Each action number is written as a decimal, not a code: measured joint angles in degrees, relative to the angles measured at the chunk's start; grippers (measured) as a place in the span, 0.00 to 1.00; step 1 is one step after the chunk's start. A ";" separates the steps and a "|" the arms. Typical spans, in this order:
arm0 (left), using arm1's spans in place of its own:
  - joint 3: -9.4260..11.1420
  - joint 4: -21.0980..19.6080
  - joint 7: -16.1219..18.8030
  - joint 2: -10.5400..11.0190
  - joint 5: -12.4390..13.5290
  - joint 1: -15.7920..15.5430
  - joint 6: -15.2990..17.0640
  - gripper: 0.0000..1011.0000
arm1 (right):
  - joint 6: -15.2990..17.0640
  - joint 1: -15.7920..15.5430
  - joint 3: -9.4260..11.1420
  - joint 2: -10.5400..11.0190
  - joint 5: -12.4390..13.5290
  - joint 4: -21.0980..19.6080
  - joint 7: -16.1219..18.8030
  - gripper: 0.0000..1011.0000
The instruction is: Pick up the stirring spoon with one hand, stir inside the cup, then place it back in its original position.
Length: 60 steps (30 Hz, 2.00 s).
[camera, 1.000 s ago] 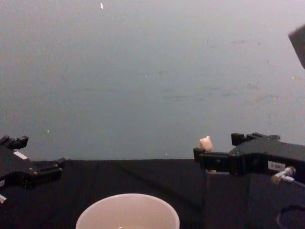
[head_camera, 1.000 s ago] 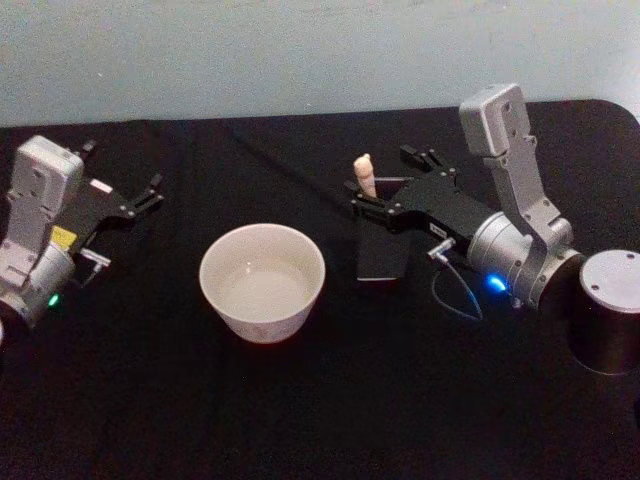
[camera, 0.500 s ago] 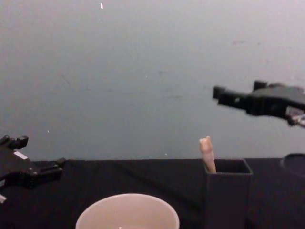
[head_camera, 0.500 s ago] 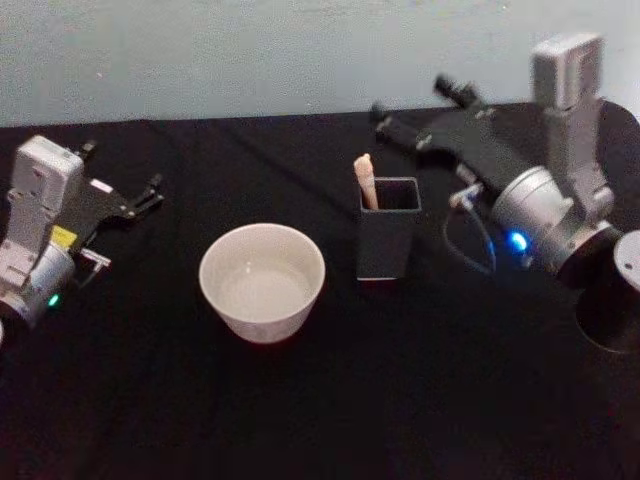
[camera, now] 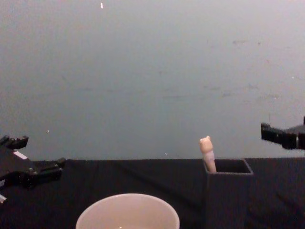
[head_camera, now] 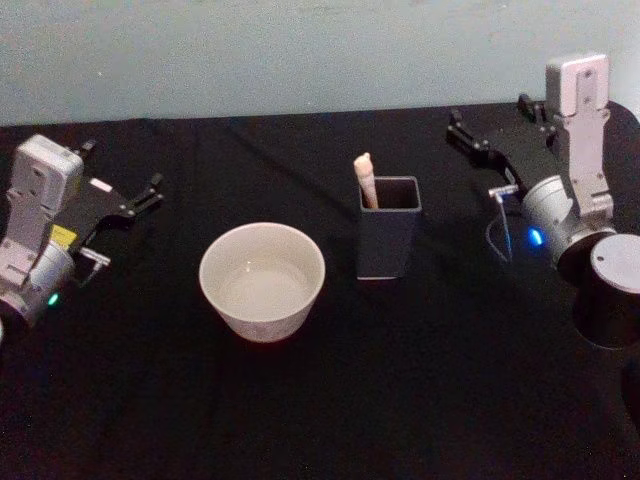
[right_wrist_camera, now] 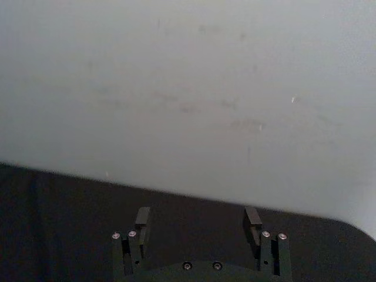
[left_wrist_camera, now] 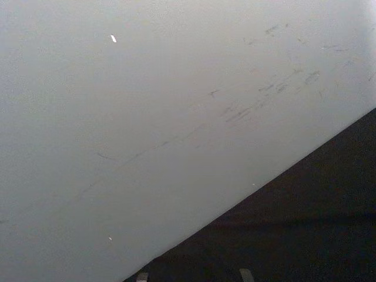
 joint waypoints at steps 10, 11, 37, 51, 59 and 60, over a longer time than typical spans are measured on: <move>0.00 0.00 0.00 0.00 0.00 0.00 0.00 0.99 | 2.38 0.57 -0.32 0.07 -1.34 2.58 1.45 0.99; 0.00 0.00 0.00 0.00 0.00 0.00 0.00 0.99 | 2.36 0.57 -0.31 0.07 -1.34 2.56 1.45 0.99; 0.00 0.00 0.00 0.00 0.00 0.00 0.00 0.99 | 1.94 0.44 -0.19 0.06 -1.16 2.14 1.14 0.99; 0.00 0.00 0.00 0.00 0.00 -0.01 0.00 0.99 | 1.86 0.44 -0.19 0.06 -1.09 2.08 1.12 0.99; 0.00 0.00 0.00 0.00 0.00 0.00 0.00 0.99 | 1.86 0.44 -0.19 0.06 -1.08 2.08 1.12 0.99; 0.00 0.00 0.00 0.00 0.00 0.00 0.00 0.99 | 1.86 0.44 -0.19 0.06 -1.08 2.08 1.12 0.99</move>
